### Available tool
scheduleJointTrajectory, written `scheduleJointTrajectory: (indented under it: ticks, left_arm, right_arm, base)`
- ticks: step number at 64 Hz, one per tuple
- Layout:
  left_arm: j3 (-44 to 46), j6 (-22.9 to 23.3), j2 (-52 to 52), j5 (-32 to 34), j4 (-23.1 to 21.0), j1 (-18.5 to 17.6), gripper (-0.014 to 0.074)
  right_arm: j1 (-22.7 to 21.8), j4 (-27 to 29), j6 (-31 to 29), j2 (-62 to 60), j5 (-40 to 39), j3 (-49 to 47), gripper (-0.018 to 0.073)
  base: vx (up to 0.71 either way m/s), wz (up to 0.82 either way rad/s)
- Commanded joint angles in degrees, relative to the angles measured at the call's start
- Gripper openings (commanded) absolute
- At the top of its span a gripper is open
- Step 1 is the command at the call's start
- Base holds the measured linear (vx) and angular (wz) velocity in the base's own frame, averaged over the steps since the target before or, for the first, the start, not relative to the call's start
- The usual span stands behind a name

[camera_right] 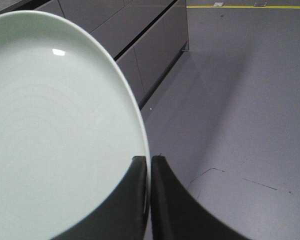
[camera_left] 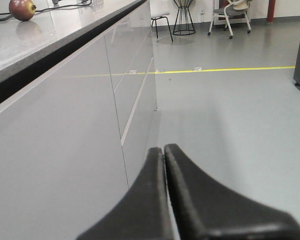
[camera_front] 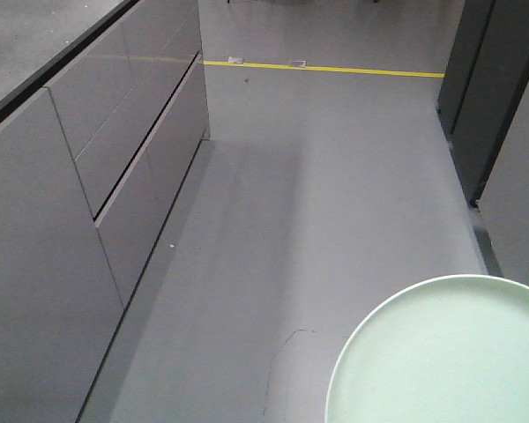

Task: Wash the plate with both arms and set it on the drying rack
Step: 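Drive the base along the aisle holding the plate in the right gripper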

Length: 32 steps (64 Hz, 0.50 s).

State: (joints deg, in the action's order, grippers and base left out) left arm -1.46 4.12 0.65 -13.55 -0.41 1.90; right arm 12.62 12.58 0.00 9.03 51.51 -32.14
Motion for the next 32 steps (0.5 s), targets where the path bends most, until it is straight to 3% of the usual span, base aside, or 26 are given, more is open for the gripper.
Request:
scheduleJointTrajectory:
  ticks: [1,32]
  left_arm:
    - [1.4,0.5,0.9,4.2,-0.1,-0.1,-0.0006]
    - [1.4,0.5,0.9,4.2,-0.1,-0.1,-0.0006]
  right_arm:
    - [-0.2,0.3,0.0,0.7,-4.2,-1.3,-0.0001]
    - [-0.2,0.3,0.0,0.7,-4.2,-1.3,-0.0001]
  base:
    - [0.31,0.02]
    - [0.30,-0.09]
